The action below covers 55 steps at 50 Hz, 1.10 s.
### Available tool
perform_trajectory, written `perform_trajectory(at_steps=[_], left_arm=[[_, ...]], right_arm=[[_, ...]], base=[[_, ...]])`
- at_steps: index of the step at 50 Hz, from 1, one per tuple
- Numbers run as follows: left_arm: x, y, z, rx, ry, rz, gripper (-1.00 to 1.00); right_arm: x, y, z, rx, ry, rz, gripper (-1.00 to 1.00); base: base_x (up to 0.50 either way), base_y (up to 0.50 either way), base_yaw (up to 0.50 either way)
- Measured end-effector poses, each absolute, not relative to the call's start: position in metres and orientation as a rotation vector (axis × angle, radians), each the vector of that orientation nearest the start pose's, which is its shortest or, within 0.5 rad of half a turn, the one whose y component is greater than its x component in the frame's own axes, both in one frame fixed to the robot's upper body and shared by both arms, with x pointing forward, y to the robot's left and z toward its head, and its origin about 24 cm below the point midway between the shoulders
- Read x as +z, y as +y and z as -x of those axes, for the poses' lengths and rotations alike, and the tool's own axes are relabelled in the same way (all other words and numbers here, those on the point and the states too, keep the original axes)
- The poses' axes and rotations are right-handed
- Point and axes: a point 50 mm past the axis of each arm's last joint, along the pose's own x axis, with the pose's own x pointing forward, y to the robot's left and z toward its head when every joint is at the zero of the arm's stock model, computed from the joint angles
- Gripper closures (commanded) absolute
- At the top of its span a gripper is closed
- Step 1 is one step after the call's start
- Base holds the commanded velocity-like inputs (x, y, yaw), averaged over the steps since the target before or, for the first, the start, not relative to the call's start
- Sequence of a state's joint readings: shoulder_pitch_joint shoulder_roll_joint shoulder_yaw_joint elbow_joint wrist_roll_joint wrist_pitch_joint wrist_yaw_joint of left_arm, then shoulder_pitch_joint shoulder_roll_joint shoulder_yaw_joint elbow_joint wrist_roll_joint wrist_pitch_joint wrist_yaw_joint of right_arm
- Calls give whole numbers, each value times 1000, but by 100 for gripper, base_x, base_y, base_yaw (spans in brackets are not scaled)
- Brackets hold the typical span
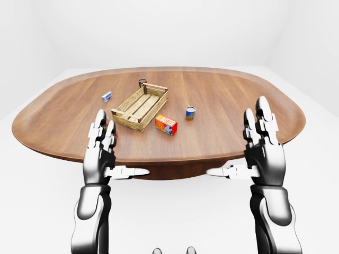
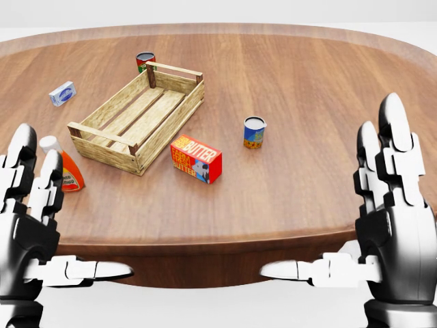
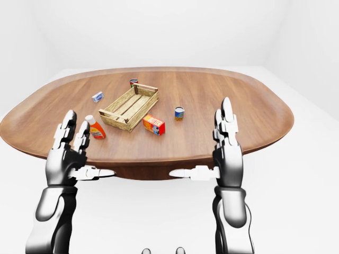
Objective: Pick up the butter and put it in the tray.
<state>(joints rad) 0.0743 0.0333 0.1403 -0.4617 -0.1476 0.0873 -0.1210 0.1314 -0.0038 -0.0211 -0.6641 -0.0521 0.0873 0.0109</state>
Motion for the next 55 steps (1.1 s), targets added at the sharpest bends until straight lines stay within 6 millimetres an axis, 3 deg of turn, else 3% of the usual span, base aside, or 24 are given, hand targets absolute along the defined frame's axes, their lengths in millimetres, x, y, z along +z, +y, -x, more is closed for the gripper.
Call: perform_trajectory(at_steps=[16,44,55], left_arm=[[139,187,-220,5,-386,58,-100],[148,190,-216,16,-428,55,-100],[148,191,-215,17,-427,48,-100]], right_arm=[[187,-154,-181,-65,-604,151,-100],[193,-148,-174,-44,-639,182,-100],[193,-148,-175,-47,-640,162,-100]], base=[[0,15,0],[0,50,0],[7,0,0]])
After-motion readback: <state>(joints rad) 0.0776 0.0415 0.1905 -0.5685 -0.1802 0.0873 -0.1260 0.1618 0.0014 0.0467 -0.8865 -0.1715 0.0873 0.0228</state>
